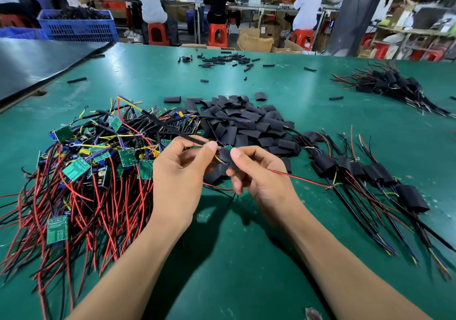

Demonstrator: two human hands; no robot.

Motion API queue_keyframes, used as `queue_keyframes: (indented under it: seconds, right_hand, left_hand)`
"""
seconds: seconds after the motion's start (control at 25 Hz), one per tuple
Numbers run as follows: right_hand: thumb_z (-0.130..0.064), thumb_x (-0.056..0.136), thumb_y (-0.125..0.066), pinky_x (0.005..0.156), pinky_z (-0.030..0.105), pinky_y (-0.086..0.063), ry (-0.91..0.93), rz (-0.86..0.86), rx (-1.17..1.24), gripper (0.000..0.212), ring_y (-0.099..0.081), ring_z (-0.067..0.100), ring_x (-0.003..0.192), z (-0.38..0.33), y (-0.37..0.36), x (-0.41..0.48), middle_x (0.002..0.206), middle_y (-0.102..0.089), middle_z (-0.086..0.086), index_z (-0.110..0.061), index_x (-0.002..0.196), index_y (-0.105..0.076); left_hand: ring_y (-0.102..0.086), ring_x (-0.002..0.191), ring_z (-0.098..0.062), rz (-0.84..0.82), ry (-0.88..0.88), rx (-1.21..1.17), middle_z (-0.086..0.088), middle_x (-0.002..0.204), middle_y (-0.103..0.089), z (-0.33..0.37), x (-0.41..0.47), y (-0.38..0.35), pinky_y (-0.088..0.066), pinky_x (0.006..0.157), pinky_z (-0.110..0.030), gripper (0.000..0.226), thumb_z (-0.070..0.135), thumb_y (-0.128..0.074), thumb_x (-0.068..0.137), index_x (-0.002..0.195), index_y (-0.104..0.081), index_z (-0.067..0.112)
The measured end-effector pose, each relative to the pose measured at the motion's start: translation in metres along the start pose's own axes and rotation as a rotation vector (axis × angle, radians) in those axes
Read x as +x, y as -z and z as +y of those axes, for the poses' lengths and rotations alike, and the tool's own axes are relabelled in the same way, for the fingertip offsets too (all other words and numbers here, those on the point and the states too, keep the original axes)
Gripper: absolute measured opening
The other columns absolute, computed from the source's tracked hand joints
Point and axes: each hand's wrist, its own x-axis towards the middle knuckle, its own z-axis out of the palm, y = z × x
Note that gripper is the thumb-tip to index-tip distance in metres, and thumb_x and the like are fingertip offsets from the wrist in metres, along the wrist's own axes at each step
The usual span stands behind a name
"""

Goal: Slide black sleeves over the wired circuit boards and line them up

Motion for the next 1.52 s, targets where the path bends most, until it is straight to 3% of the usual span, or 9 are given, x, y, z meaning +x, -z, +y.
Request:
queue_keyframes:
  seconds: [0.2, 0.44, 0.6, 0.68, 0.8, 1.08, 1.2, 1.32, 1.52]
  right_hand:
    - [-0.023, 0.093, -0.069, 0.043, 0.022, -0.040, 0.095, 0.088, -0.183, 0.011, -0.047, 0.013, 0.044, 0.003, 0.000, -0.003, 0.067, -0.067, 0.004, -0.014, 0.089, -0.070]
    - [-0.020, 0.093, -0.068, 0.047, 0.026, -0.044, 0.054, 0.003, -0.221, 0.015, -0.055, 0.019, 0.049, 0.003, 0.000, -0.005, 0.075, -0.069, 0.007, -0.009, 0.102, -0.070]
    - [-0.010, 0.094, -0.066, 0.045, 0.024, -0.045, -0.016, 0.064, -0.020, 0.005, -0.054, 0.015, 0.044, 0.002, -0.008, -0.002, 0.075, -0.071, 0.007, -0.008, 0.096, -0.070]
    - [-0.011, 0.093, -0.066, 0.042, 0.020, -0.042, -0.073, 0.173, 0.137, 0.005, -0.050, 0.009, 0.041, -0.002, -0.010, 0.001, 0.074, -0.072, 0.005, -0.013, 0.088, -0.067]
    - [-0.022, 0.095, -0.065, 0.038, 0.015, -0.037, -0.128, 0.407, 0.386, 0.008, -0.042, 0.004, 0.036, -0.013, 0.003, 0.008, 0.077, -0.074, -0.002, -0.019, 0.088, -0.061]
    - [-0.031, 0.102, -0.054, 0.043, 0.017, -0.042, -0.037, 0.781, 0.551, 0.016, -0.051, 0.007, 0.042, -0.034, 0.044, 0.013, 0.109, -0.076, 0.000, -0.018, 0.112, -0.058]
    - [-0.046, 0.102, -0.047, 0.043, 0.017, -0.040, -0.008, 0.843, 0.591, 0.029, -0.053, 0.011, 0.042, -0.037, 0.052, 0.014, 0.104, -0.078, 0.001, -0.018, 0.098, -0.054]
    - [-0.062, 0.097, -0.043, 0.043, 0.016, -0.037, -0.047, 0.876, 0.677, 0.046, -0.050, 0.014, 0.039, -0.034, 0.055, 0.011, 0.094, -0.078, 0.006, -0.019, 0.082, -0.047]
    - [-0.053, 0.100, -0.045, 0.041, 0.016, -0.035, -0.106, 0.755, 0.608, 0.041, -0.046, 0.010, 0.038, -0.025, 0.052, 0.014, 0.080, -0.073, 0.004, -0.017, 0.085, -0.056]
  left_hand:
    - [-0.068, 0.073, -0.017, -0.059, 0.099, -0.029, -0.004, 0.078, -0.074, -0.004, 0.000, -0.001, -0.056, 0.069, -0.028, 0.023, 0.008, -0.078, 0.081, 0.080, -0.065, 0.027]
    - [-0.071, 0.070, -0.026, -0.077, 0.133, -0.059, -0.011, 0.079, -0.075, -0.004, 0.001, 0.001, -0.055, 0.068, -0.028, 0.022, -0.005, -0.073, 0.081, 0.090, -0.061, 0.010]
    - [-0.073, 0.078, -0.020, -0.043, 0.157, -0.138, -0.008, 0.086, -0.076, -0.001, 0.000, -0.005, -0.056, 0.072, -0.024, 0.022, -0.007, -0.071, 0.083, 0.091, -0.065, 0.013]
    - [-0.073, 0.091, -0.024, -0.025, 0.211, -0.177, -0.009, 0.095, -0.077, -0.001, 0.000, -0.007, -0.058, 0.081, -0.030, 0.021, -0.002, -0.070, 0.086, 0.099, -0.065, 0.015]
    - [-0.074, 0.082, -0.026, -0.049, 0.271, -0.156, -0.011, 0.088, -0.076, 0.000, -0.002, -0.007, -0.059, 0.072, -0.028, 0.014, 0.000, -0.066, 0.089, 0.100, -0.067, 0.010]
    - [-0.065, 0.056, -0.019, -0.163, 0.320, 0.096, -0.005, 0.073, -0.072, -0.004, -0.009, -0.006, -0.055, 0.059, -0.028, 0.012, -0.001, -0.061, 0.094, 0.090, -0.070, 0.007]
    - [-0.058, 0.049, -0.015, -0.156, 0.278, 0.223, 0.000, 0.071, -0.072, -0.007, -0.008, -0.003, -0.047, 0.052, -0.023, 0.012, 0.002, -0.062, 0.093, 0.088, -0.070, 0.010]
    - [-0.054, 0.053, 0.000, -0.162, 0.133, 0.569, 0.005, 0.067, -0.070, -0.013, -0.009, -0.001, -0.043, 0.058, -0.013, 0.013, 0.009, -0.068, 0.088, 0.082, -0.073, 0.018]
    - [-0.053, 0.057, 0.003, -0.247, 0.006, 0.763, 0.010, 0.065, -0.066, -0.014, -0.017, -0.003, -0.039, 0.057, -0.009, 0.008, 0.028, -0.075, 0.084, 0.080, -0.072, 0.021]
